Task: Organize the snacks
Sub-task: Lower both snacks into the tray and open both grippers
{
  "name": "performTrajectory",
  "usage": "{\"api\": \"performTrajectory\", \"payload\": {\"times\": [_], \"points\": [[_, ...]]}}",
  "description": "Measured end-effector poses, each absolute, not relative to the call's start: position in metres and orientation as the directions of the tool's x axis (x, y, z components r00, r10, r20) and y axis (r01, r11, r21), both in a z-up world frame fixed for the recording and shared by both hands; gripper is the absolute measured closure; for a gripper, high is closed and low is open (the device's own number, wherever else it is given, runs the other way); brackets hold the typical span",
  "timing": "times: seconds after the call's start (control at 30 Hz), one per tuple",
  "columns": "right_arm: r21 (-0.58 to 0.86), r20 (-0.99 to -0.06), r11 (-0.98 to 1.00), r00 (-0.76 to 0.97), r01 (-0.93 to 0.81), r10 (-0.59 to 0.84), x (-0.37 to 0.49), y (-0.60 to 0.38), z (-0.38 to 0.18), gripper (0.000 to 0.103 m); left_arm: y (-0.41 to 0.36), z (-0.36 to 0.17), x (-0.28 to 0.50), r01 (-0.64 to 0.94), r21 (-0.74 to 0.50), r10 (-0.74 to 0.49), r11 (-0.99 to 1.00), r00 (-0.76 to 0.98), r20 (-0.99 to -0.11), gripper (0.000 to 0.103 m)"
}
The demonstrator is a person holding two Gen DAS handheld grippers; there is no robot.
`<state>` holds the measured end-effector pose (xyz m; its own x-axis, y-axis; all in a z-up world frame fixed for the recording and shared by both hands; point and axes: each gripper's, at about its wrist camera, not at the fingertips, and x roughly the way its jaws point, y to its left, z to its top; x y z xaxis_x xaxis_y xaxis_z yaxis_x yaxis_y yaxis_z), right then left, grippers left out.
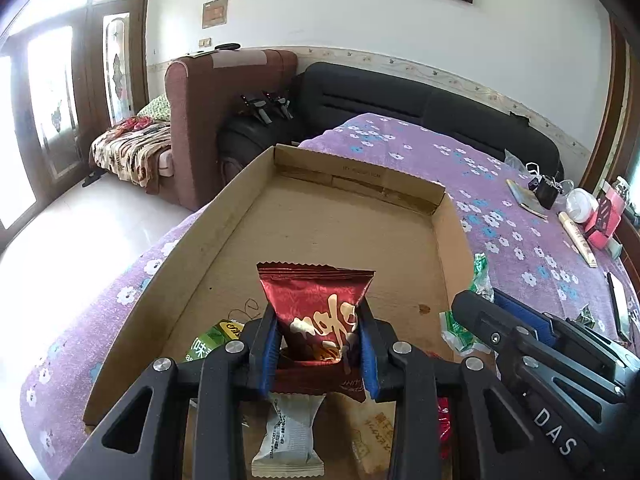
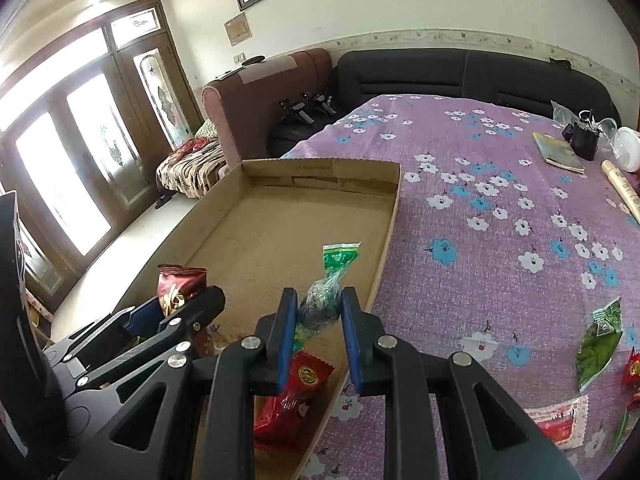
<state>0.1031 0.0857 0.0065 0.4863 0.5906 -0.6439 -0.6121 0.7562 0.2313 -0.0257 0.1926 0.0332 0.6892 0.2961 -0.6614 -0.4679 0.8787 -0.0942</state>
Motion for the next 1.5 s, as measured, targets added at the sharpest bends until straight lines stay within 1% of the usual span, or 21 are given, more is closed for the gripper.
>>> {"api": "performTrajectory", "payload": {"times": [0.93, 1.1, 1.4, 1.5], "points": [[0.236, -0.641, 0.756, 0.487, -0.61, 0.593, 0.1, 0.084, 0.001, 0.081, 0.191, 0.034, -0.027, -0.479, -0.075, 0.318, 0.875, 0.683, -0.657, 0.066], [0.24, -0.637, 0.754, 0.487, -0.611, 0.598, 0.098, 0.083, 0.003, 0.08, 0.191, 0.036, -0.029, -0.478, -0.072, 0.323, 0.876, 0.69, -0.648, 0.058], [0.25, -0.623, 0.757, 0.498, -0.604, 0.603, 0.098, 0.078, 0.011, 0.079, 0.191, 0.04, -0.032, -0.472, -0.085, 0.32, 0.877, 0.708, -0.63, 0.05], [0.268, -0.592, 0.76, 0.521, -0.593, 0.615, 0.098, 0.067, 0.023, 0.076, 0.189, 0.043, -0.036, -0.469, -0.088, 0.324, 0.879, 0.722, -0.611, 0.047]]}}
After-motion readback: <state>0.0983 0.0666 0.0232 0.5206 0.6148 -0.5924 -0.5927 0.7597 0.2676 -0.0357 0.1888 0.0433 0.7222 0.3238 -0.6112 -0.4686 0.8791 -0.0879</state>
